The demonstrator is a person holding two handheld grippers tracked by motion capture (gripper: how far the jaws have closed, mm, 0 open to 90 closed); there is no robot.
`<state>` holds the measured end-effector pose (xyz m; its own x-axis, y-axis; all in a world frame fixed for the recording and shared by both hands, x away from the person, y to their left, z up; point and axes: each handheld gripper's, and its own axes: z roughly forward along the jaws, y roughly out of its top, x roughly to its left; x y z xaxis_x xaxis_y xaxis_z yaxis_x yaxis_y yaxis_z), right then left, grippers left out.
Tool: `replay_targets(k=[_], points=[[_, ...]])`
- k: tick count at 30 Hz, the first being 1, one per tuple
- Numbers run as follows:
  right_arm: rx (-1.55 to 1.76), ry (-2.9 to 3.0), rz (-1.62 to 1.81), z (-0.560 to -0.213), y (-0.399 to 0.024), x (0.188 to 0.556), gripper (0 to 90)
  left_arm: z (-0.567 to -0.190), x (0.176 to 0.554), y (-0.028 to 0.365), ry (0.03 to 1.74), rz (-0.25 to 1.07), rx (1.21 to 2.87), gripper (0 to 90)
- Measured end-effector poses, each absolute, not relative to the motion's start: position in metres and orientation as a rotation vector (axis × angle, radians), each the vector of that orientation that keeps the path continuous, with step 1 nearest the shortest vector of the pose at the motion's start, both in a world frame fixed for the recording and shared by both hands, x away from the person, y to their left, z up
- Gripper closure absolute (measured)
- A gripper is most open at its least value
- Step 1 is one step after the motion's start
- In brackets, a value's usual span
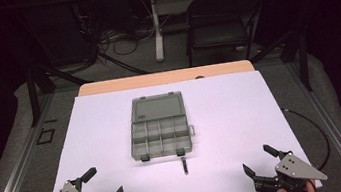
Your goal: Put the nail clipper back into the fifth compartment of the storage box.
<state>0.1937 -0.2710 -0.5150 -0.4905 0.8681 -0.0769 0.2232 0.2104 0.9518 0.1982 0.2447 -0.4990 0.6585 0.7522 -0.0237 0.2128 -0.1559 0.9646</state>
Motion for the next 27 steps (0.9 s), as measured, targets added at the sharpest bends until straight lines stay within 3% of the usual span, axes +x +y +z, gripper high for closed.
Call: replay_targets(k=[19,27], points=[[0.994,1.866,1.287,-0.513,-0.271,0.192,13.7,-0.5,0.198,0.235,0.786,0.509,1.749,0.4],[0.991,1.872,1.29,-0.514,-0.269,0.194,13.7,-0.497,0.203,0.231,0.86,0.48,1.812,0.4]])
